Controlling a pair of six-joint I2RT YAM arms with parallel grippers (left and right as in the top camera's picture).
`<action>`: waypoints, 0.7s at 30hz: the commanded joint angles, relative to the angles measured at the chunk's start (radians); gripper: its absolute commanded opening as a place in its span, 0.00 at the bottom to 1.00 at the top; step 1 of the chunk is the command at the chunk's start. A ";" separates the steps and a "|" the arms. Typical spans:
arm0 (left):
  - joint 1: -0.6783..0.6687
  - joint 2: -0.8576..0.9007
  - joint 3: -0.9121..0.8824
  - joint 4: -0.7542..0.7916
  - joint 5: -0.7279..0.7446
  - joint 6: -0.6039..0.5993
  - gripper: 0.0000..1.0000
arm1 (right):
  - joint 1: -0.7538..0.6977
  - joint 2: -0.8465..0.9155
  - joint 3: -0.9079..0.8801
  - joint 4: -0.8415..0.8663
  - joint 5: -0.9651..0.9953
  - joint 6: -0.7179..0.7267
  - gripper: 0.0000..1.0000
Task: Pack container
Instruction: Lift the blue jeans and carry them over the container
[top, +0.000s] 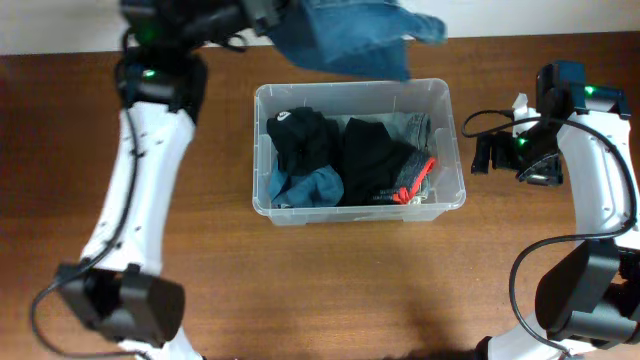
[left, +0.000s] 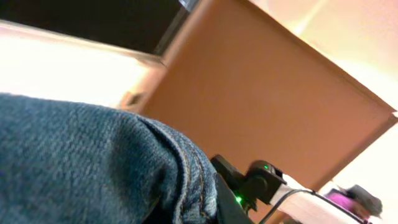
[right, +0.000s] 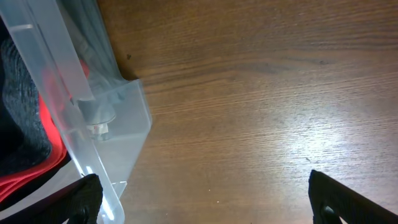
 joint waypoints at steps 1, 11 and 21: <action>-0.113 0.059 0.103 0.032 -0.006 0.052 0.01 | 0.005 -0.019 0.016 0.000 0.008 0.001 0.98; -0.229 0.142 0.103 0.023 -0.006 0.281 0.01 | 0.005 -0.019 0.016 0.000 0.008 0.001 0.98; -0.229 0.191 0.103 -0.127 -0.032 0.415 0.01 | 0.005 -0.019 0.016 0.000 0.008 0.001 0.98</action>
